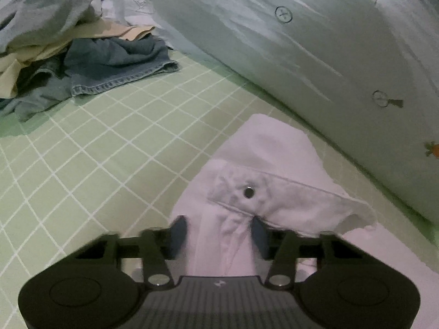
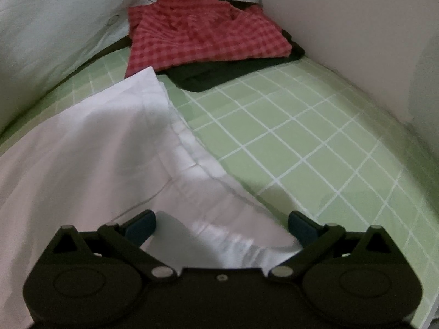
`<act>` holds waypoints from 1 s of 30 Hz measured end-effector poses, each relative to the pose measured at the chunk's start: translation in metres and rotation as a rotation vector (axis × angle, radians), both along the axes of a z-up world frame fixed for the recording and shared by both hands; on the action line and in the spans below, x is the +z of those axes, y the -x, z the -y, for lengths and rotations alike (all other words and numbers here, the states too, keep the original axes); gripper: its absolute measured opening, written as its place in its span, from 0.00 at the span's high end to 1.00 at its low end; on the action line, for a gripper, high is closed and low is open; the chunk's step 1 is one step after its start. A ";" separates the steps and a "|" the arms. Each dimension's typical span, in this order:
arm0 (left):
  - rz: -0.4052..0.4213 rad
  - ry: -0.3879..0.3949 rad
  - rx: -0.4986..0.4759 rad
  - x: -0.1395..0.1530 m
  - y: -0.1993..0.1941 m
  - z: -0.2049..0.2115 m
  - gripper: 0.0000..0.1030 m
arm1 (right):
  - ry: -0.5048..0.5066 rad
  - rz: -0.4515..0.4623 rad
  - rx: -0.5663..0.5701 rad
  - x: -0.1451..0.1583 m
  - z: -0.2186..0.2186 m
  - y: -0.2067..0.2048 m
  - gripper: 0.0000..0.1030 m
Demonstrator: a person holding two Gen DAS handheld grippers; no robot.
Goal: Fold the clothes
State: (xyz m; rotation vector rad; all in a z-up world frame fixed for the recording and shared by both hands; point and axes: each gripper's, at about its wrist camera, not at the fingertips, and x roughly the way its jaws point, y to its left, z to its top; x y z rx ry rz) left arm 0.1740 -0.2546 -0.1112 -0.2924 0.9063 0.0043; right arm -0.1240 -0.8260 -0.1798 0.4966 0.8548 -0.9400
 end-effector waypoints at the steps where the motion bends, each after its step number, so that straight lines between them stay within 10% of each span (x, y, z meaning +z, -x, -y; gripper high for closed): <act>1: 0.001 0.024 -0.008 0.000 0.001 -0.001 0.98 | -0.002 -0.001 -0.007 0.000 0.000 0.000 0.00; 12: 0.084 0.073 -0.194 0.028 0.060 0.039 1.00 | 0.003 0.000 -0.010 0.000 -0.001 0.001 0.00; 23: -0.029 -0.001 -0.275 0.010 0.109 0.086 0.97 | 0.049 0.032 0.012 -0.002 -0.008 0.007 0.00; 30: 0.016 -0.023 -0.282 0.028 0.115 0.104 0.55 | 0.094 0.071 0.052 -0.004 -0.015 0.015 0.00</act>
